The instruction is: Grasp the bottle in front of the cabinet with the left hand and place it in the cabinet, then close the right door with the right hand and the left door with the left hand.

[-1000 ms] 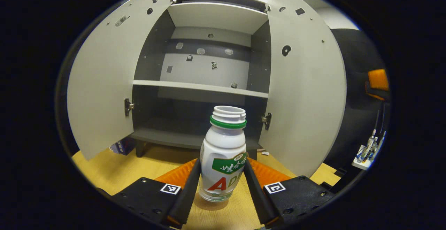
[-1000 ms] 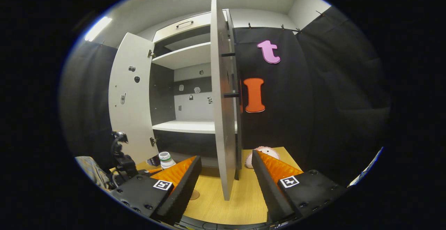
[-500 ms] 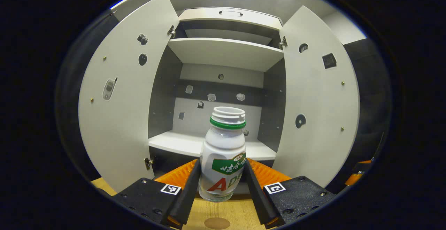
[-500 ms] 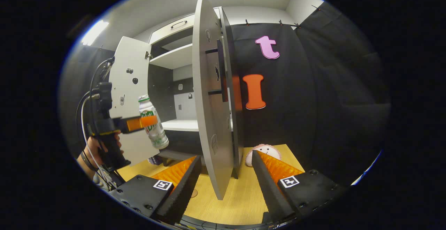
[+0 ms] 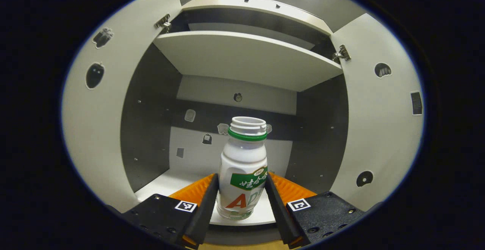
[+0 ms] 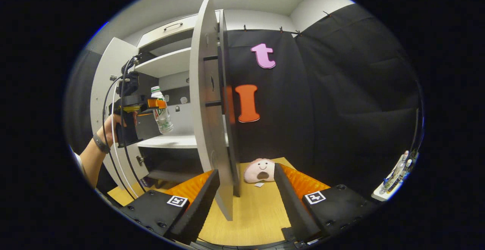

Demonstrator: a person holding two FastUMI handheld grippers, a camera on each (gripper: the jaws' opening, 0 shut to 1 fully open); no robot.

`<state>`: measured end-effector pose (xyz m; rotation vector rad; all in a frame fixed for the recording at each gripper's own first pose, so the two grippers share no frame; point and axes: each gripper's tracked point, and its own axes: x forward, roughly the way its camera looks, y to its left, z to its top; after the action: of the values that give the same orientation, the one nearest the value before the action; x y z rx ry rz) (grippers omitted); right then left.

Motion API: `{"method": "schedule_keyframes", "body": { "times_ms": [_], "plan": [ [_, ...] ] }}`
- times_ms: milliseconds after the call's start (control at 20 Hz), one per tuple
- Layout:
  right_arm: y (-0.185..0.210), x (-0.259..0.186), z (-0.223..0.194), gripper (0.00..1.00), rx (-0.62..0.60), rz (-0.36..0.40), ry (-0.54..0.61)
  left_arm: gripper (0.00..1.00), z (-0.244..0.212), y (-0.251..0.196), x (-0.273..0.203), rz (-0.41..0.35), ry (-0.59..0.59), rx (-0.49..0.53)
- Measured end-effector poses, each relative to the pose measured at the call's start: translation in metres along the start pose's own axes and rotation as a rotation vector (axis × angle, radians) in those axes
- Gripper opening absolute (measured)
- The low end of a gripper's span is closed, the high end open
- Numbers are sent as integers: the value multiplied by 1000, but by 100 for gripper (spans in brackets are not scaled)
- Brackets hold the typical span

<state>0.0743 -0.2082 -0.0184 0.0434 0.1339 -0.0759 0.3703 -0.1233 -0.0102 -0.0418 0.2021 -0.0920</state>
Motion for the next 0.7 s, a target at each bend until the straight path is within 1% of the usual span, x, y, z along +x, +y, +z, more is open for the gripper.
{"method": "schedule_keyframes", "body": {
  "times_ms": [100,200,300,350,500,700],
  "plan": [
    [-6,-3,1,96,-2,-56,-5,72,-7,6,31,1,30,3],
    [-12,-5,4,96,1,-107,-17,72,-16,6,53,-7,66,46],
    [-13,-8,8,96,6,-141,-29,72,-32,1,65,-19,119,83],
    [-15,-7,10,96,8,-152,-32,72,-41,-1,70,-21,146,90],
    [-16,-8,9,96,13,-175,-35,73,-68,-1,83,-26,212,66],
    [-19,-8,10,96,11,-189,-36,73,-73,5,87,-6,208,50]
  ]
}}
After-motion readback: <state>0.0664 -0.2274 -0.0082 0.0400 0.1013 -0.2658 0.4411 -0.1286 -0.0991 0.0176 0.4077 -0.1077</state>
